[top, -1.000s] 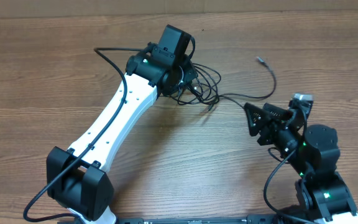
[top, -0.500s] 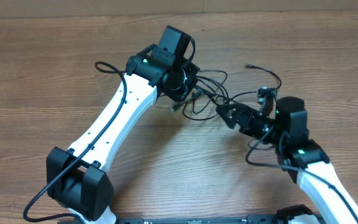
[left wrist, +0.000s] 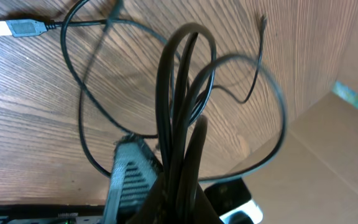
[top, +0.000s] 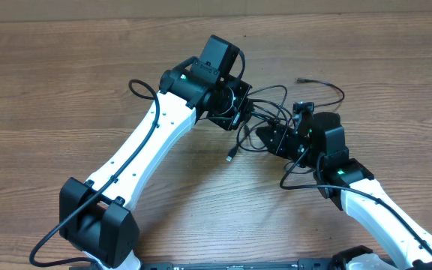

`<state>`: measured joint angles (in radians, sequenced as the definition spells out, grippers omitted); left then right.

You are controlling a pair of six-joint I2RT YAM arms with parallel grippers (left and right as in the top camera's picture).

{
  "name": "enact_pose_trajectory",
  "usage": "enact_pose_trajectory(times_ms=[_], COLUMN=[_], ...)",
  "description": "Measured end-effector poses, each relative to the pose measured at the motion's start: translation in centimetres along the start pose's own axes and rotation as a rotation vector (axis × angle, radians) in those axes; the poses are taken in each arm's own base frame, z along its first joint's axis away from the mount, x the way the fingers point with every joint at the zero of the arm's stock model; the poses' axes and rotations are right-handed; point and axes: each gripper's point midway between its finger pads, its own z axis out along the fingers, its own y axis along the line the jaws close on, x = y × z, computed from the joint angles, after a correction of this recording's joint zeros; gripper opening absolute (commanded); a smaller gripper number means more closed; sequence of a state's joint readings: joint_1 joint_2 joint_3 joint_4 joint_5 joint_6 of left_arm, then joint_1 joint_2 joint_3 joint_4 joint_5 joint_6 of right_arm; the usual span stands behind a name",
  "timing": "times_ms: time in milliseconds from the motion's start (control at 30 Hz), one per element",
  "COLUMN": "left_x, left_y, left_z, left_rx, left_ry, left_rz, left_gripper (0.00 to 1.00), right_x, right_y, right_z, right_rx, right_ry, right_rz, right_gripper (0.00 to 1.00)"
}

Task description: Untangle cables

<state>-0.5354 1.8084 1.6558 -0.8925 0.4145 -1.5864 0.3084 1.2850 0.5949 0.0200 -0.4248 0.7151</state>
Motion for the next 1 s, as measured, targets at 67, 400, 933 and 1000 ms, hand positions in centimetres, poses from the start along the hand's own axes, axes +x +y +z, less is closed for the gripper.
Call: enact_pose_trajectory(times_ms=[67, 400, 933, 1000], left_x=[0.1, -6.5, -7.5, -7.8], left_y=[0.0, -2.4, -0.4, -0.1], left_z=[-0.1, -4.8, -6.8, -6.7], left_rx=[0.002, 0.124, 0.109, 0.080], left_ry=[0.012, -0.029, 0.018, -0.002], left_rz=[0.029, 0.456, 1.135, 1.129], left_gripper=[0.04, 0.04, 0.97, 0.96], right_x=[0.0, 1.7, -0.5, -0.4], right_y=[-1.2, -9.6, -10.6, -10.4], right_z=[0.0, -2.6, -5.2, -5.1], right_rx=[0.059, 0.463, 0.467, 0.451], right_ry=[-0.012, -0.023, -0.091, -0.078], right_rz=[0.008, 0.141, 0.195, 0.195], right_gripper=[0.04, 0.04, 0.04, 0.04])
